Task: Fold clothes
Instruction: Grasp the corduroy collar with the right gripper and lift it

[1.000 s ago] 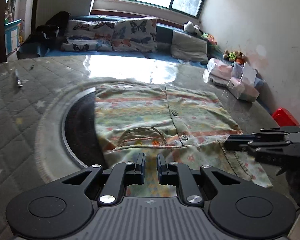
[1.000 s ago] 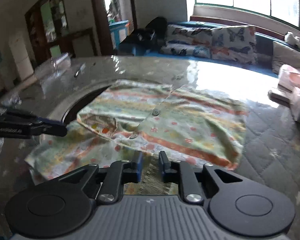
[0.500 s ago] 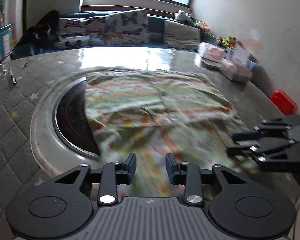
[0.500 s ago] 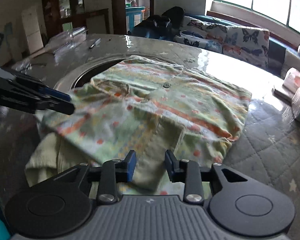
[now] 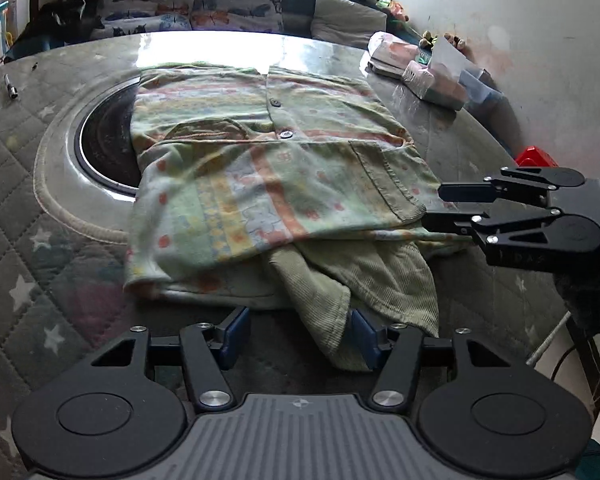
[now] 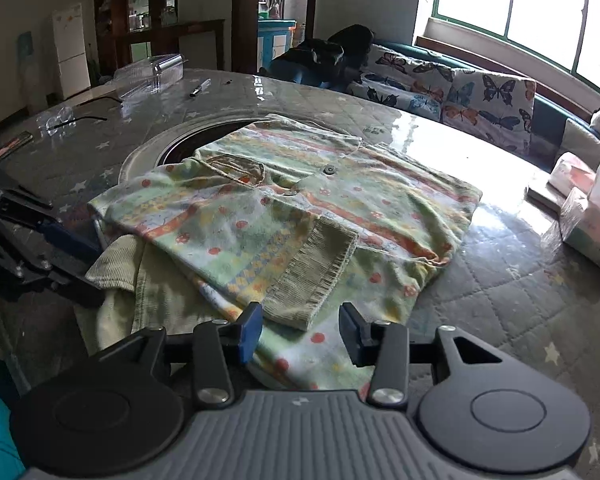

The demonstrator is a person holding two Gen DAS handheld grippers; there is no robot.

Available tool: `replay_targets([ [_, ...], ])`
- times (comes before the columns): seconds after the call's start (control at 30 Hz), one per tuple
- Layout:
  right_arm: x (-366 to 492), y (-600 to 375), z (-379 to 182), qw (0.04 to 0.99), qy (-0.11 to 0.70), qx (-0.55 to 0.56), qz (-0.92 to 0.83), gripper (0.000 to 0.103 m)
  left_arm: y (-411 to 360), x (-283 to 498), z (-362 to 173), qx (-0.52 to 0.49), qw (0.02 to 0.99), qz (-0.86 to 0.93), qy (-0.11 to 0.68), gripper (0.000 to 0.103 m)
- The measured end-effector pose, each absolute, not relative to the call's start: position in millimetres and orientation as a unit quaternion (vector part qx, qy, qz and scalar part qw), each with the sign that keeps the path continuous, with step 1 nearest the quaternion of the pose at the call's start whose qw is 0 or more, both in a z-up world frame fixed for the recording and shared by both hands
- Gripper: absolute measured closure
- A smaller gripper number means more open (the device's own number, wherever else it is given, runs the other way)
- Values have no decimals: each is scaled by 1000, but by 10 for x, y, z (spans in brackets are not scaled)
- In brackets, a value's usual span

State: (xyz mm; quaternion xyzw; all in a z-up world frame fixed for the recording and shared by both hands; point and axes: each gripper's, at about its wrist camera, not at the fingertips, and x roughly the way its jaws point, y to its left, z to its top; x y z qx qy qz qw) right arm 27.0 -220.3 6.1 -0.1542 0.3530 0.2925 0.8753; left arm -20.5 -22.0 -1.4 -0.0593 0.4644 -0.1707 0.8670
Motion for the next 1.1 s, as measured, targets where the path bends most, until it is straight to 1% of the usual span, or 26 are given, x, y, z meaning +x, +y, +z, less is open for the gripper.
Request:
replay_targets([
  [0.03, 253, -2211, 61, 874, 352, -159, 295, 58, -230, -193, -9, -66, 862, -182, 468, 70],
  [0.07, 235, -2219, 62, 873, 350, -164, 297, 56, -235, -182, -4, -74, 859, -188, 471, 80],
  [0.17, 182, -2244, 64, 869, 346, -178, 305, 55, -232, -146, 52, -83, 857, -198, 469, 90],
  [0.27, 129, -2268, 66, 865, 342, -192, 312, 49, -184, -69, 187, -100, 861, -205, 455, 91],
  [0.37, 79, -2289, 63, 860, 338, -205, 322, 48, -123, 84, 356, -120, 869, -205, 434, 92],
  [0.43, 61, -2275, 46, 856, 337, -207, 333, 44, -109, 191, 426, -130, 871, -208, 425, 92],
  [0.6, 52, -2176, 14, 855, 321, -207, 352, 44, -104, 469, 465, -150, 867, -211, 426, 92],
  [0.73, 166, -2037, -11, 857, 314, -183, 366, 47, -104, 567, 437, -145, 866, -213, 430, 91],
  [0.77, 208, -2025, -11, 858, 317, -170, 367, 53, -98, 575, 432, -145, 865, -213, 431, 91],
  [0.8, 251, -2030, -5, 859, 323, -156, 366, 66, -84, 576, 426, -145, 865, -213, 431, 91],
  [0.87, 337, -2039, 6, 860, 333, -127, 365, 77, -42, 554, 421, -143, 867, -209, 429, 88],
  [0.9, 379, -2043, 11, 861, 338, -113, 364, 80, -15, 529, 423, -139, 869, -208, 426, 86],
  [0.93, 422, -2048, 17, 861, 343, -98, 363, 82, 18, 492, 429, -132, 872, -208, 422, 79],
  [0.97, 465, -2052, 22, 861, 348, -84, 362, 85, 47, 449, 438, -125, 877, -205, 417, 67],
  [1.03, 551, -2061, 33, 860, 357, -54, 360, 86, 98, 327, 458, -100, 889, -201, 400, 53],
  [1.1, 598, -2084, 60, 861, 361, -34, 357, 87, 146, 187, 471, -71, 900, -197, 383, 47],
])
